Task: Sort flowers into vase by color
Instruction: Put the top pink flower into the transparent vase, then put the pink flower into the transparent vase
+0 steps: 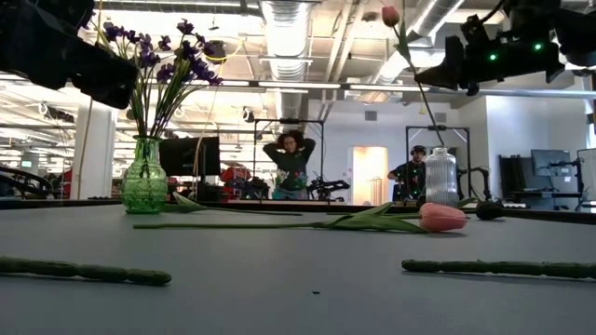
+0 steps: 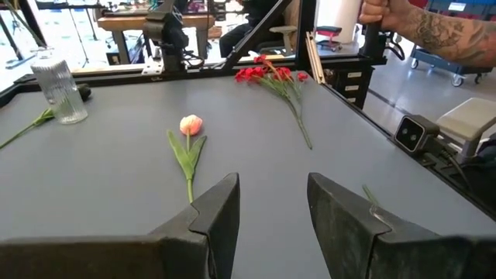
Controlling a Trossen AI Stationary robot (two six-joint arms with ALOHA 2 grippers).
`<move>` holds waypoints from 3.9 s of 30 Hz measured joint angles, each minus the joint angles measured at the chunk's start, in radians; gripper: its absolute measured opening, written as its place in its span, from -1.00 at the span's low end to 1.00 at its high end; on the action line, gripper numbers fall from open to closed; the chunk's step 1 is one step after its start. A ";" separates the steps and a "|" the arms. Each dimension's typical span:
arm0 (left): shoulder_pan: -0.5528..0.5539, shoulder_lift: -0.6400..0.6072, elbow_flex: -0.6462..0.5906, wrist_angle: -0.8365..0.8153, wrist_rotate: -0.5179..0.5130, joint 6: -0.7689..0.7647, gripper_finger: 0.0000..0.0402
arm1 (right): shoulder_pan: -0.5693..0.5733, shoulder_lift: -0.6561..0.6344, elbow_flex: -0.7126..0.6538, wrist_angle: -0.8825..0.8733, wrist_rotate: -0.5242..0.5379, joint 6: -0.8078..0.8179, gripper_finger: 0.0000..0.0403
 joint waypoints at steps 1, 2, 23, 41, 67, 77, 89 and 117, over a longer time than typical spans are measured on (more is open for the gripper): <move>0.000 0.000 0.000 -0.002 0.000 0.000 -0.30 | 0.000 0.000 0.000 0.002 -0.002 0.000 -0.91; 0.000 0.000 0.000 -0.003 0.000 0.000 -0.30 | 0.001 0.000 0.000 0.006 -0.003 0.001 -0.91; 0.000 0.000 0.000 -0.005 -0.002 -0.003 -0.30 | 0.025 0.123 0.001 -0.025 0.004 -0.027 -0.90; 0.000 0.000 -0.042 0.020 -0.027 -0.046 -0.29 | 0.017 -0.036 0.001 -0.270 0.004 -0.112 -0.78; 0.000 0.000 -0.043 0.042 -0.019 -0.045 -0.30 | 0.021 -0.100 0.215 -1.022 0.057 -0.113 -0.11; 0.000 0.000 -0.043 0.044 -0.019 -0.044 -0.30 | 0.183 -0.087 0.294 -1.092 0.031 -0.003 -0.03; 0.000 0.000 -0.043 0.099 -0.019 0.009 -0.30 | 0.623 0.127 0.294 -0.953 0.025 0.223 -0.12; 0.000 0.000 -0.043 0.176 0.001 0.184 -0.30 | 1.080 0.826 0.475 -0.552 0.164 0.415 -0.21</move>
